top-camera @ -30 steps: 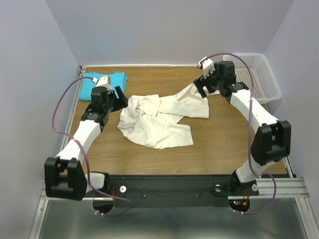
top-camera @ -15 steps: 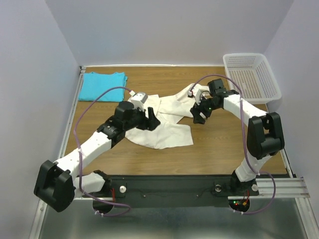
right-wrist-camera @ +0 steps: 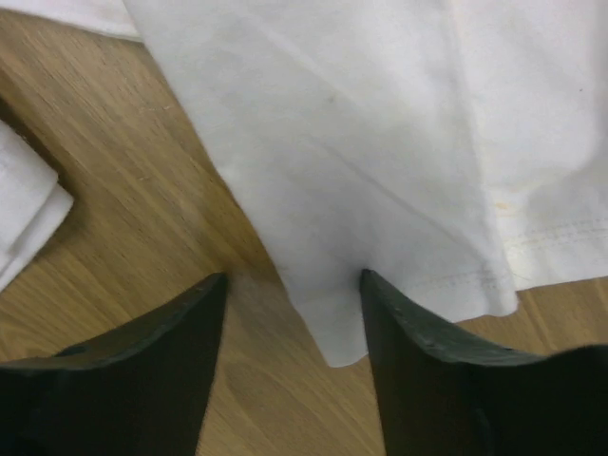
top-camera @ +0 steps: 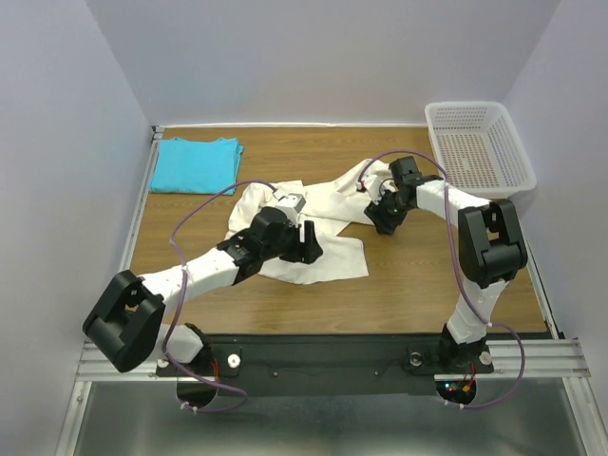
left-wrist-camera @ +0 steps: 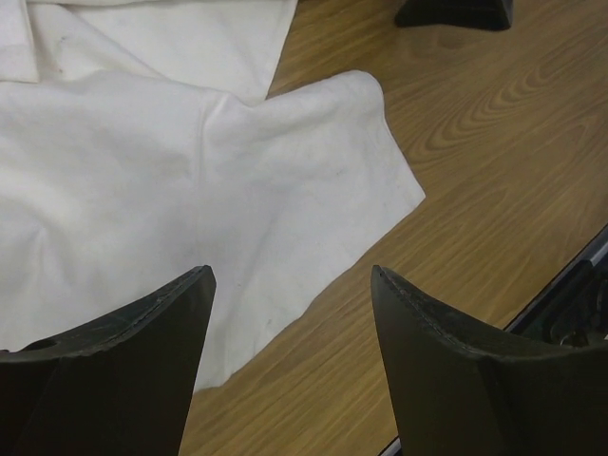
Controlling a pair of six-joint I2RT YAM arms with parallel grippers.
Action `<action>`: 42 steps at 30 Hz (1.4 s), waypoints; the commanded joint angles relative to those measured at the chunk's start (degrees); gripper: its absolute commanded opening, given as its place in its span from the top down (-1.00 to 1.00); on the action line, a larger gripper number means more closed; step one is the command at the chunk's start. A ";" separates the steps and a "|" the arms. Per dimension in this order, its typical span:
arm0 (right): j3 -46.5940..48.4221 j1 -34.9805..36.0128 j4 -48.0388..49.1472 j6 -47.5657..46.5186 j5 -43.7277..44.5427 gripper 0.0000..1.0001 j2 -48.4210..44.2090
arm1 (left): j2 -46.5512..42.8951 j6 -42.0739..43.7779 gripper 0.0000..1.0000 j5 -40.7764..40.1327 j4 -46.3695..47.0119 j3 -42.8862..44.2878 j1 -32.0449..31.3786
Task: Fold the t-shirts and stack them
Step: Flatten the tshirt out
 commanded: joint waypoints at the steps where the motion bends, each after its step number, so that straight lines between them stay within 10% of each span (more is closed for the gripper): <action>1: 1.73 0.09 2.46 0.95 2.18 0.11 -0.47 | 2.49 0.52 -0.56 -2.59 2.94 2.08 -2.27; 7: 3.74 0.08 2.46 4.02 2.09 0.99 -6.00 | 6.09 4.55 -0.56 -5.58 3.38 5.33 -5.08; 29: 41.43 -0.09 3.68 34.26 0.33 0.99 7.77 | 27.27 19.68 -0.44 -6.01 12.61 24.66 -7.02; 37: 54.98 0.08 11.33 38.48 15.85 0.99 20.78 | 30.00 16.26 -0.44 -7.69 11.91 25.29 -7.10; 42: 53.77 1.49 32.65 40.33 34.76 0.99 24.22 | 25.18 15.28 -0.43 -9.01 11.20 20.82 -7.10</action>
